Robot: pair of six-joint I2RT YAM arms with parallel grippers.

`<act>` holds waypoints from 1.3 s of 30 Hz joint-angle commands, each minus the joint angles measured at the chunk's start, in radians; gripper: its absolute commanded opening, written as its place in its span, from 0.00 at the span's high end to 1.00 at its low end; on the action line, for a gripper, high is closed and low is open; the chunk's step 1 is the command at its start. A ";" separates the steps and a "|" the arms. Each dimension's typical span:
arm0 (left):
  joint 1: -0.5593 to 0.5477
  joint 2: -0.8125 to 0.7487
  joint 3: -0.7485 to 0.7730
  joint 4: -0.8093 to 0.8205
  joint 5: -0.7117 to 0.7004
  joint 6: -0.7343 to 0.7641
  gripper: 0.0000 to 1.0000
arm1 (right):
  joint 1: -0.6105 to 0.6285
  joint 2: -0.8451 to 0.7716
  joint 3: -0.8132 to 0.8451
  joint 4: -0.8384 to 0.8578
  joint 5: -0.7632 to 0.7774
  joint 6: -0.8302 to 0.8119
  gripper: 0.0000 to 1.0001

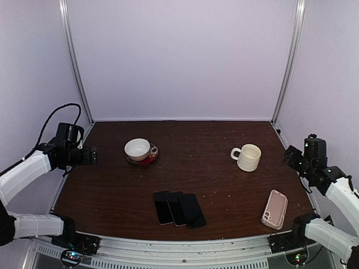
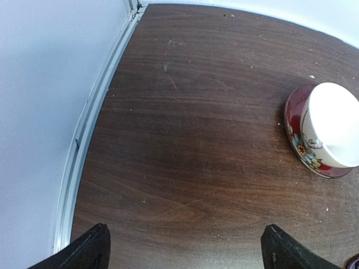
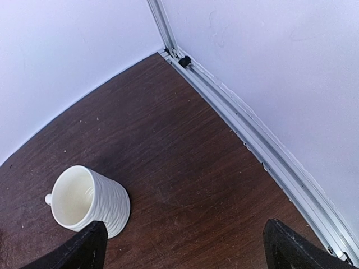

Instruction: Put the phone into the phone case

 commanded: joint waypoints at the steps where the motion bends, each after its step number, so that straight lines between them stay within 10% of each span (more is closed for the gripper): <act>1: 0.002 -0.079 0.013 0.109 0.050 0.021 0.02 | -0.004 -0.056 0.009 0.072 0.062 0.040 0.01; 7: -0.025 -0.115 0.034 0.263 0.313 0.110 0.02 | -0.004 -0.171 -0.045 0.441 -0.289 -0.006 0.00; 12: -0.307 0.040 0.223 0.197 0.222 0.342 0.02 | 0.041 0.075 0.212 0.167 -0.599 -0.028 0.03; 18: -0.510 0.222 0.422 0.085 0.178 0.442 0.02 | 0.480 0.325 0.506 -0.642 -0.019 0.059 0.28; 22: -0.524 0.231 0.382 0.094 0.219 0.429 0.02 | 0.566 0.407 0.433 -0.899 0.045 0.266 0.44; 39: -0.526 0.182 0.308 0.127 0.222 0.469 0.02 | 0.580 0.568 0.168 -0.528 -0.093 0.426 0.56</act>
